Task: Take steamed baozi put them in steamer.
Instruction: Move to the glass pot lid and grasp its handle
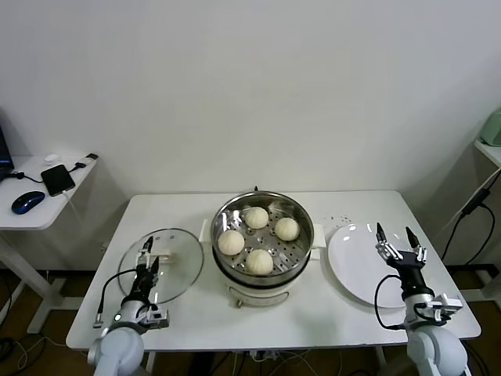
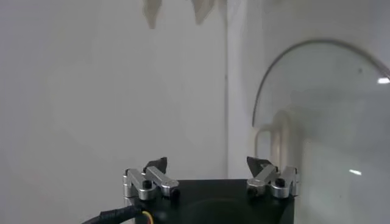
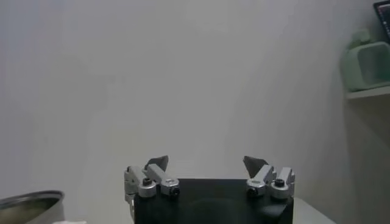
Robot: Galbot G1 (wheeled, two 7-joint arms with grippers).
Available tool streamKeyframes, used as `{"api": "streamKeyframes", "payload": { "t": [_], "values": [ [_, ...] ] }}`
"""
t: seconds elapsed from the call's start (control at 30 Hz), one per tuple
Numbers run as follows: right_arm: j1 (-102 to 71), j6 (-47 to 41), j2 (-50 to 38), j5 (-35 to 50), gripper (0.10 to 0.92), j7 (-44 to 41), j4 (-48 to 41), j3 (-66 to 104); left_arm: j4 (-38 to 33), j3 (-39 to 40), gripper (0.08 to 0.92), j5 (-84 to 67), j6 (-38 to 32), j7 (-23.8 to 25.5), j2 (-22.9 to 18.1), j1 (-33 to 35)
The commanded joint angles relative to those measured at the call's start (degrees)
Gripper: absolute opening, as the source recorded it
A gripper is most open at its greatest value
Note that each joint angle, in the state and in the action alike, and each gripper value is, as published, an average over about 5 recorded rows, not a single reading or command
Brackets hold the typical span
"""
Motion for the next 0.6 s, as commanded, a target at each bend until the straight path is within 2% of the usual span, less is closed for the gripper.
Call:
{"api": "streamKeyframes", "payload": {
  "t": [0.03, 0.6],
  "values": [
    [-0.41, -0.01, 0.84, -0.51, 0.823, 0.56, 0.05, 0.21, 3.92, 0.57, 0.823, 2.88, 3.83, -0.03, -0.04, -1.62],
    [-1.74, 0.69, 1.63, -1.42, 0.823, 0.65, -0.07, 0.18, 8.89, 1.03, 0.823, 1.65, 4.52, -0.23, -0.48, -6.04]
  ]
}}
